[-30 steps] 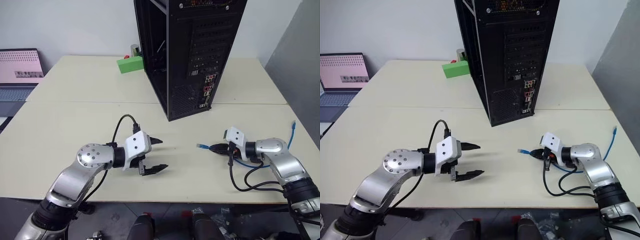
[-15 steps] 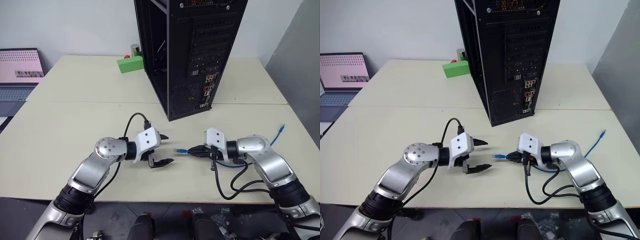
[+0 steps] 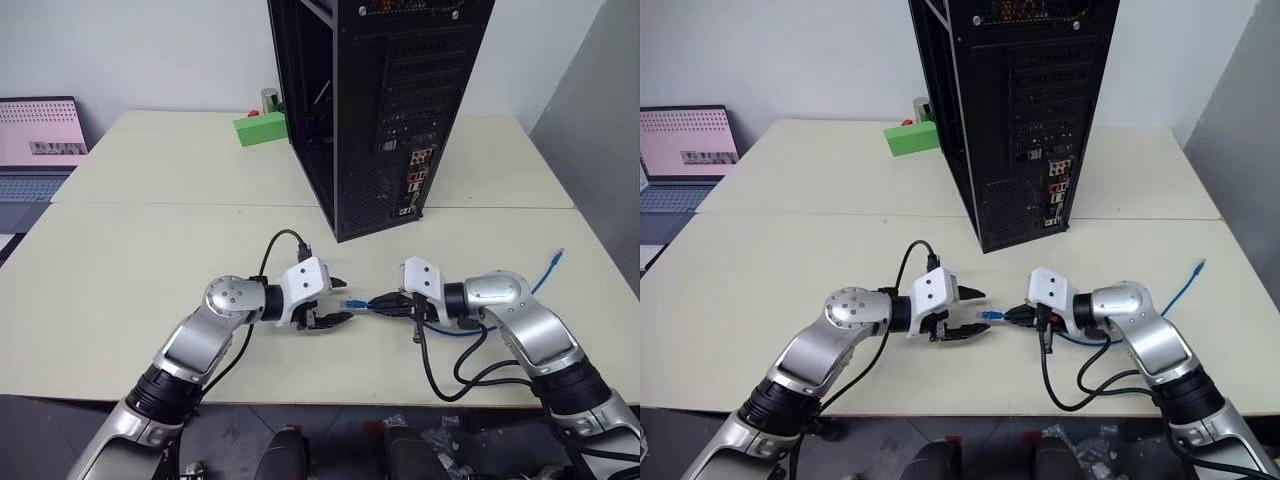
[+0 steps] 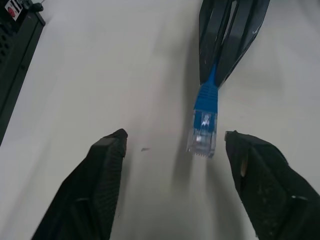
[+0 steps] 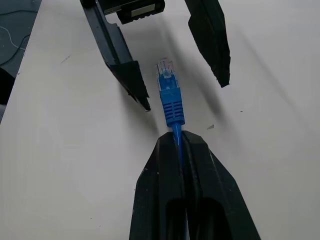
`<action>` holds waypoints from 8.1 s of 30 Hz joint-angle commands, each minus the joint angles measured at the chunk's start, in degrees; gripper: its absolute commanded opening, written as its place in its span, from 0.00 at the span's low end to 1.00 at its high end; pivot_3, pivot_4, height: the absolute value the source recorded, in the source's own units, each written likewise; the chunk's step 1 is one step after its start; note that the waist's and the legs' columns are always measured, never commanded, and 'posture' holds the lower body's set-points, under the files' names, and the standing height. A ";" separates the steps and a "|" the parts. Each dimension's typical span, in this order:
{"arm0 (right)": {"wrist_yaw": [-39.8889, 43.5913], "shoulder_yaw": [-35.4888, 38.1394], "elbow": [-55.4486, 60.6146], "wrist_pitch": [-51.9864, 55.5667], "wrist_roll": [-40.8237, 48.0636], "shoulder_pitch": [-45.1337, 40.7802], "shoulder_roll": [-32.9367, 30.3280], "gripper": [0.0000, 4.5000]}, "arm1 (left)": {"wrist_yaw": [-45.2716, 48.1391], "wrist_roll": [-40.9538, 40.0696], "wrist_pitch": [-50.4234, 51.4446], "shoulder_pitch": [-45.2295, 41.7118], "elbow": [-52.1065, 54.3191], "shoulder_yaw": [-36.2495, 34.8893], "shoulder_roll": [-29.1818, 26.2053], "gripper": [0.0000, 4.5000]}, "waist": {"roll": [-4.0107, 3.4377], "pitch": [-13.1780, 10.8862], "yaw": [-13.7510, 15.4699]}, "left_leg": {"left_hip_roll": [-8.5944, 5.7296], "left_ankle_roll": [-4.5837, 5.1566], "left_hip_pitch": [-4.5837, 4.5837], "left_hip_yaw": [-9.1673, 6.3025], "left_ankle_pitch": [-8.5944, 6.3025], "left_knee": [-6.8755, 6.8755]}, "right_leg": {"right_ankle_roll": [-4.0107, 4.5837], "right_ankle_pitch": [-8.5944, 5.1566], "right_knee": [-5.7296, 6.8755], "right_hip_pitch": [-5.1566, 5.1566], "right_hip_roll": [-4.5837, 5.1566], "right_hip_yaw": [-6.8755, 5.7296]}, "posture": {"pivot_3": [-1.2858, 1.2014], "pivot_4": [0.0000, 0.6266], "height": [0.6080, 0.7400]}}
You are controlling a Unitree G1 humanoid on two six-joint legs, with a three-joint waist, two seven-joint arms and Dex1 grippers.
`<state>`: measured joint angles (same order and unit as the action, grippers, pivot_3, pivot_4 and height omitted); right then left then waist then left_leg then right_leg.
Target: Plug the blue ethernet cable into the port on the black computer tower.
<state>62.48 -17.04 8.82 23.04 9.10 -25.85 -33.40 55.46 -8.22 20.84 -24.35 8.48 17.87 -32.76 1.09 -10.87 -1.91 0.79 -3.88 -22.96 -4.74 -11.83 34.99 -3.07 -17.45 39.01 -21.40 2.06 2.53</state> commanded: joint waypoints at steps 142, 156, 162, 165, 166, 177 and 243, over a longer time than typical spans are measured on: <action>-48.61 25.76 -11.15 16.90 10.75 -17.87 18.36 0.00 | -40.26 10.10 2.99 -7.08 -1.63 -5.87 30.97 0.85 | -0.01 0.02 0.06 | -0.05 -0.01 -0.06 0.01 0.01 0.00 | -0.03 0.03 0.01 -0.04 0.02 0.02 | 0.52 0.24 1.00; -49.03 25.64 -11.06 17.45 10.21 -17.37 17.88 0.00 | -40.14 10.05 2.97 -6.84 -1.54 -5.86 30.90 0.85 | -0.01 0.02 0.03 | -0.05 -0.01 -0.06 0.01 0.01 -0.01 | -0.03 0.03 0.02 -0.04 0.02 0.03 | 0.52 0.24 1.00; -48.69 26.02 -8.53 20.04 11.30 -16.19 17.45 0.00 | -40.11 10.08 3.04 -6.66 -1.36 -5.84 30.83 0.85 | -0.01 0.02 0.04 | -0.05 -0.01 -0.06 0.01 0.01 -0.01 | -0.03 0.03 0.01 -0.05 0.02 0.03 | 0.52 0.24 1.00; -48.60 26.11 -7.63 20.88 11.50 -15.91 17.44 0.00 | -40.06 10.03 3.15 -6.61 -1.32 -5.77 30.88 0.85 | -0.01 0.02 0.03 | -0.05 -0.01 -0.06 0.01 0.01 -0.01 | -0.03 0.03 0.01 -0.05 0.02 0.03 | 0.52 0.24 1.00; -48.73 26.18 -7.55 20.90 11.44 -15.95 17.51 0.00 | -40.02 10.04 3.13 -6.61 -1.34 -5.71 30.89 0.85 | -0.01 0.02 0.03 | -0.05 -0.01 -0.06 0.01 0.01 -0.01 | -0.03 0.03 0.01 -0.05 0.02 0.03 | 0.52 0.24 1.00; -48.65 25.53 -10.79 18.11 9.52 -17.14 17.37 0.00 | -39.91 10.09 3.16 -6.64 -1.37 -5.71 30.82 0.85 | -0.01 0.02 0.03 | -0.05 -0.01 -0.06 0.01 0.01 -0.01 | -0.03 0.03 0.00 -0.05 0.02 0.03 | 0.52 0.24 1.00; -49.09 22.57 -20.09 9.89 3.81 -22.99 20.35 0.00 | -38.86 8.70 3.68 -5.99 -0.67 -5.15 31.24 0.85 | -0.01 0.02 -1.36 | -0.04 -0.01 -0.03 0.03 0.01 -0.04 | -0.04 0.04 0.04 -0.08 0.01 0.07 | 0.52 0.24 1.00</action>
<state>13.03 5.27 -12.33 35.16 12.90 -46.41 -12.59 16.87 0.85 24.70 -30.27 5.11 12.72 -1.93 1.08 -10.85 -3.27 0.75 -3.89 -22.98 -4.72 -11.82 34.95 -3.11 -17.40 39.05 -21.49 2.07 2.60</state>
